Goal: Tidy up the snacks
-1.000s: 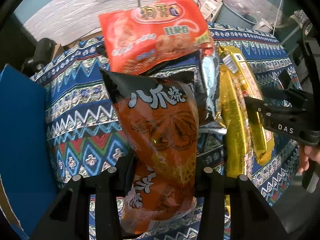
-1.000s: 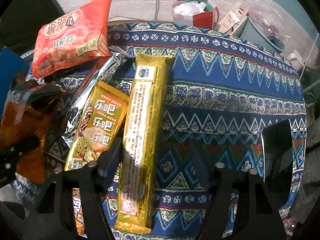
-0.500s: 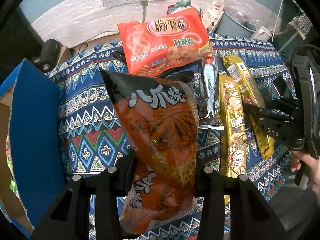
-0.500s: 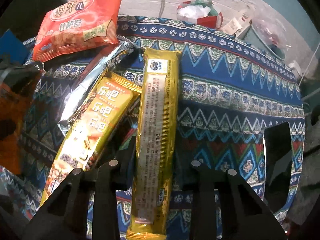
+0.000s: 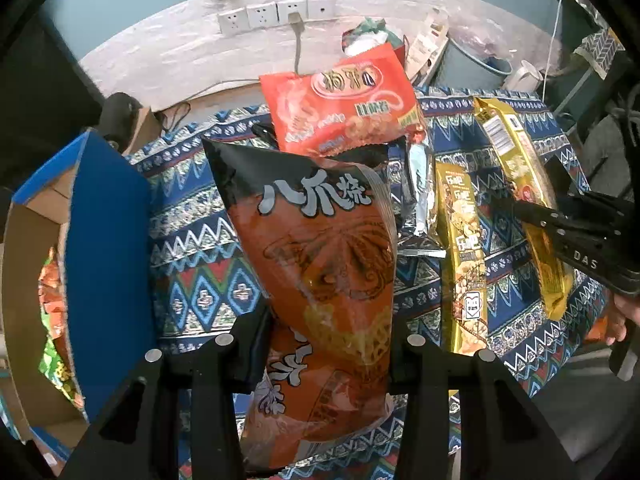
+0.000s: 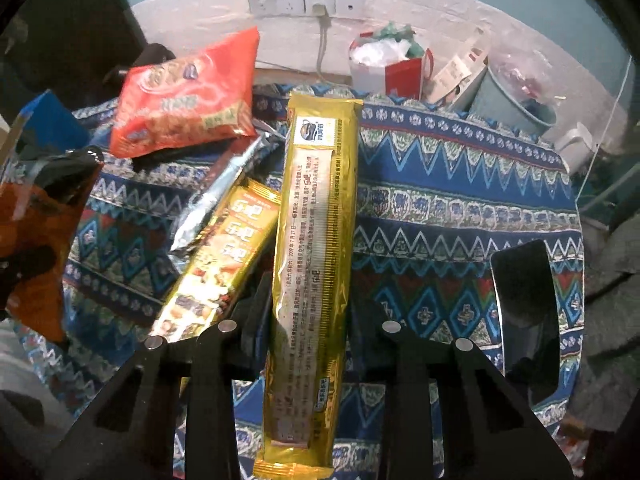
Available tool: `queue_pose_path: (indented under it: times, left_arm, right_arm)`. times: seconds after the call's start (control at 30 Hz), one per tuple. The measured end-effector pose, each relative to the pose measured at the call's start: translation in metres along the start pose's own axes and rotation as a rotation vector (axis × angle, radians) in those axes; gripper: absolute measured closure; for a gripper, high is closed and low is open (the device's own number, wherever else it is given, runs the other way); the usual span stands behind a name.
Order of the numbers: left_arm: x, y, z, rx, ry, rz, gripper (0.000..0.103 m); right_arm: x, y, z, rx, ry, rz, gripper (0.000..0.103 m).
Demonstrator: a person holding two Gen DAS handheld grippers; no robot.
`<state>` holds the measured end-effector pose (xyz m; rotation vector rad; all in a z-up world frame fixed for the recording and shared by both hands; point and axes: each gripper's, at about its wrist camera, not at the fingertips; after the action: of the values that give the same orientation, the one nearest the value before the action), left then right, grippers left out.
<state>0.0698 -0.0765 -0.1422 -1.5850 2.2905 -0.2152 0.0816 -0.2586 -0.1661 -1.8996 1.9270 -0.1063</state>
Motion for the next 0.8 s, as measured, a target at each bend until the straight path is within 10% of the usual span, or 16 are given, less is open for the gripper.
queue_pose_path:
  times: [0.8]
  left_arm:
    - [-0.064, 0.021, -0.07, 0.156, -0.046, -0.075, 0.059]
  right_arm:
    - [-0.086, -0.026, -0.056, 0.132, -0.127, -0.139, 0.073]
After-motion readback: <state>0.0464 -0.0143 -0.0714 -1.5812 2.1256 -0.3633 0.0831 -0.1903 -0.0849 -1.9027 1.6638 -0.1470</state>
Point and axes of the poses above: each gripper's, at about its wrist camera, not at the fingertips, and z roughly the way its jaws point, x to its right, y to its underside, and after that the axes turned 12 degrees about -y, right-handed
